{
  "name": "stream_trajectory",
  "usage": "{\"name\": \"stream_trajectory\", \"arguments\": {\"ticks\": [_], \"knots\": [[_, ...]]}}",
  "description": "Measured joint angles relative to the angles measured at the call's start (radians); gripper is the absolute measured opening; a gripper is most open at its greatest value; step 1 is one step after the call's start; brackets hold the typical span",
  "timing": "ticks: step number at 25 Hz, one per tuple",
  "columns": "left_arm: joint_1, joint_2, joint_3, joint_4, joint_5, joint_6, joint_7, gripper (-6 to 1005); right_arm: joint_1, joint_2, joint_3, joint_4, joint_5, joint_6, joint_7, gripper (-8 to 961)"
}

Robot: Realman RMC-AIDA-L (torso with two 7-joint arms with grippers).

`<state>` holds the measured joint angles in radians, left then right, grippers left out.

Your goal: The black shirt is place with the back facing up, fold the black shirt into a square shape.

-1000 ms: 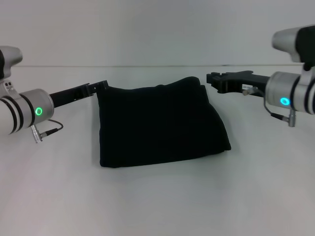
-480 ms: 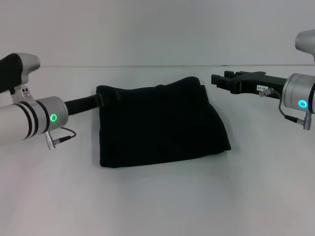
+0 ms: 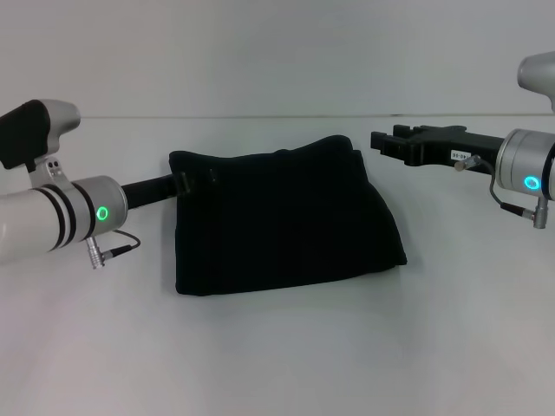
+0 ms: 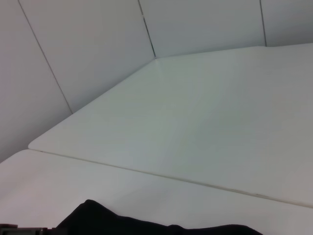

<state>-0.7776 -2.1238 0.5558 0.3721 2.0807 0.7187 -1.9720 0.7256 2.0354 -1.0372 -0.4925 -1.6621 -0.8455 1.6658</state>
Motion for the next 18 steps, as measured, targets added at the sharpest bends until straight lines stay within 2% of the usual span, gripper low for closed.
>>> {"name": "stream_trajectory", "arguments": {"ticks": [4,15,18], "knots": [[0.004,-0.002,-0.003,0.004,-0.005,0.000,0.035,830,-0.002,0.001,-0.003,0.000,0.000,0.003,-0.001,480],[0.005,-0.005,-0.002,0.005,-0.005,-0.001,0.060,385,-0.003,0.008,-0.004,0.002,0.000,0.007,-0.017,479],[-0.002,-0.005,-0.002,0.004,-0.005,0.001,0.061,308,-0.003,0.009,-0.004,0.002,0.001,0.007,-0.021,479]]}}
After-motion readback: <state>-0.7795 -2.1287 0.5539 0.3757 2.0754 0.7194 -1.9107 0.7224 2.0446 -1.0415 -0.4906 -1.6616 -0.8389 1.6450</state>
